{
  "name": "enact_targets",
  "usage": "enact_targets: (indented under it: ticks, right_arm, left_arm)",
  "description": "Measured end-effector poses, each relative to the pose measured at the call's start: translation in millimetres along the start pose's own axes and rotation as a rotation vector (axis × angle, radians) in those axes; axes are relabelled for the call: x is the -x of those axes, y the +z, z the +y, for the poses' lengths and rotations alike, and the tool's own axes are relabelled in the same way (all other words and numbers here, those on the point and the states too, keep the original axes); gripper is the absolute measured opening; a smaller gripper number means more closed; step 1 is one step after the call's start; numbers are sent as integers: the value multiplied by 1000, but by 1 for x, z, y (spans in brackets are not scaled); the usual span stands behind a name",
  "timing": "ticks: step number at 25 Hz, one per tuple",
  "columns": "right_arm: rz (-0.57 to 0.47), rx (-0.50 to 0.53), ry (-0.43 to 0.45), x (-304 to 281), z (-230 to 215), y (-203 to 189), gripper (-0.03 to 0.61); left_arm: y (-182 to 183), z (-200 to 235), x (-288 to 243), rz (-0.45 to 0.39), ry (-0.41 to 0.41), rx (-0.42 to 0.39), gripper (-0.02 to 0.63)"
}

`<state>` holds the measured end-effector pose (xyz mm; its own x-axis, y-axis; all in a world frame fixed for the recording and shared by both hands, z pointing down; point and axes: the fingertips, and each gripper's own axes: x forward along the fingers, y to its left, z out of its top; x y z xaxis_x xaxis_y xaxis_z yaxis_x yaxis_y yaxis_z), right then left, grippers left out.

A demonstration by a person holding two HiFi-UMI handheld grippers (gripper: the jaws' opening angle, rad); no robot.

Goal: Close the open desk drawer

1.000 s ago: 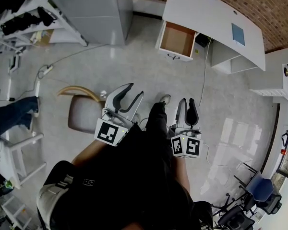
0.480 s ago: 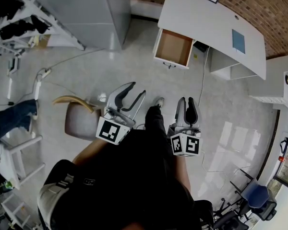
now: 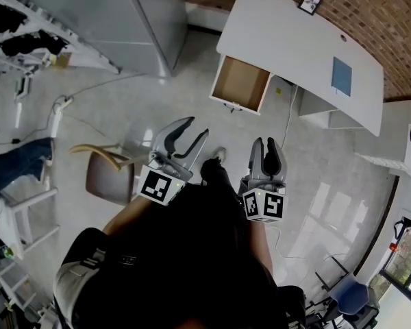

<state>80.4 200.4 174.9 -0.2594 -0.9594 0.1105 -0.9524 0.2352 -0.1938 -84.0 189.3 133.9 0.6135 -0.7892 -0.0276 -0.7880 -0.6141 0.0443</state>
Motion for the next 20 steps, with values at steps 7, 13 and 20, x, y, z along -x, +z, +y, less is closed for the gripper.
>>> enact_targets:
  ticks: [7, 13, 20]
  right_arm:
    - [43, 18, 70, -39, -49, -8, 122]
    - [71, 27, 105, -62, -69, -16, 123]
    - [118, 17, 94, -83, -80, -33, 123]
  left_arm:
    - [-12, -6, -54, 30, 19, -28, 163]
    - [-29, 1, -77, 74, 17, -46, 163]
    - [-46, 12, -102, 113, -33, -51, 169]
